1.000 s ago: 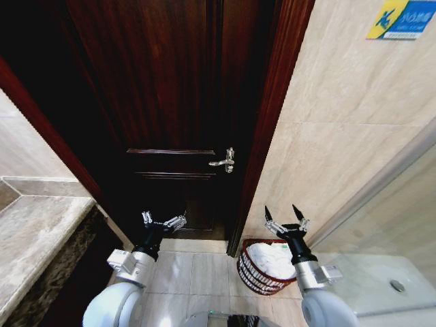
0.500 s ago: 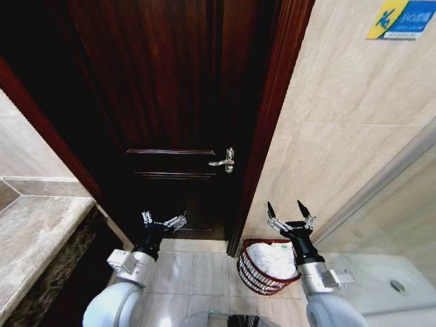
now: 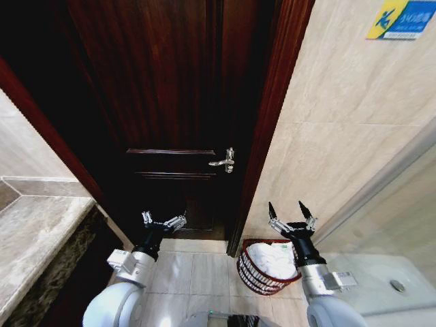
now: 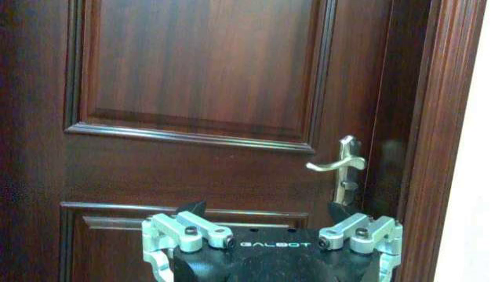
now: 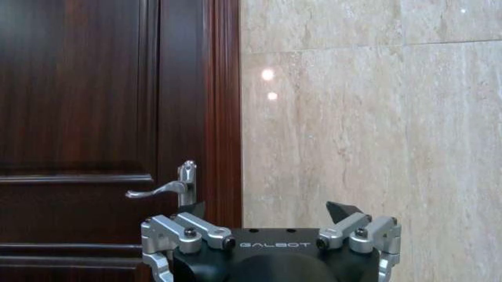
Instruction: Discard the used towel into the hamper.
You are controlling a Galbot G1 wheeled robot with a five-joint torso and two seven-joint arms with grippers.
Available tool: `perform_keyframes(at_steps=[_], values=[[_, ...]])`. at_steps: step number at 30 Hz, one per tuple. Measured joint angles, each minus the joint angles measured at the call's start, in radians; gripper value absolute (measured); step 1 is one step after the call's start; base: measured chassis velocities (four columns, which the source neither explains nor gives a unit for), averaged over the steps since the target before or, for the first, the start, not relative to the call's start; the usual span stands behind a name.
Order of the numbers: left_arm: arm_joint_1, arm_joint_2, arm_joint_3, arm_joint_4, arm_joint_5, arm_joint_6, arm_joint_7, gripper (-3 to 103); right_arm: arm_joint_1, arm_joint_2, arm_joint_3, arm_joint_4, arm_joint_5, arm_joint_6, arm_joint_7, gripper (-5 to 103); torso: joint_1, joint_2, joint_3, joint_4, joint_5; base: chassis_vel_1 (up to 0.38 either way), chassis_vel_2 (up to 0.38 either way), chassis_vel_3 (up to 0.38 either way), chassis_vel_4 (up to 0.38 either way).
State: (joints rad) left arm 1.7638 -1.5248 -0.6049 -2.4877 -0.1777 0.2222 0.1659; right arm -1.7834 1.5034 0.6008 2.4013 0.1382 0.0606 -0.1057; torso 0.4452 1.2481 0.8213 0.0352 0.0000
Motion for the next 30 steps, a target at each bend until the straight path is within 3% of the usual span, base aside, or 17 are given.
perform_keyframes(at_steps=[30], values=[[0.000,0.000,0.000,0.000,0.000,0.000,0.000,100,0.001,-0.001,0.000,-0.003,0.001,0.000,0.000,100,0.000,0.000,0.000,-0.0001,0.0000,-0.021,-0.017,0.021,0.018]])
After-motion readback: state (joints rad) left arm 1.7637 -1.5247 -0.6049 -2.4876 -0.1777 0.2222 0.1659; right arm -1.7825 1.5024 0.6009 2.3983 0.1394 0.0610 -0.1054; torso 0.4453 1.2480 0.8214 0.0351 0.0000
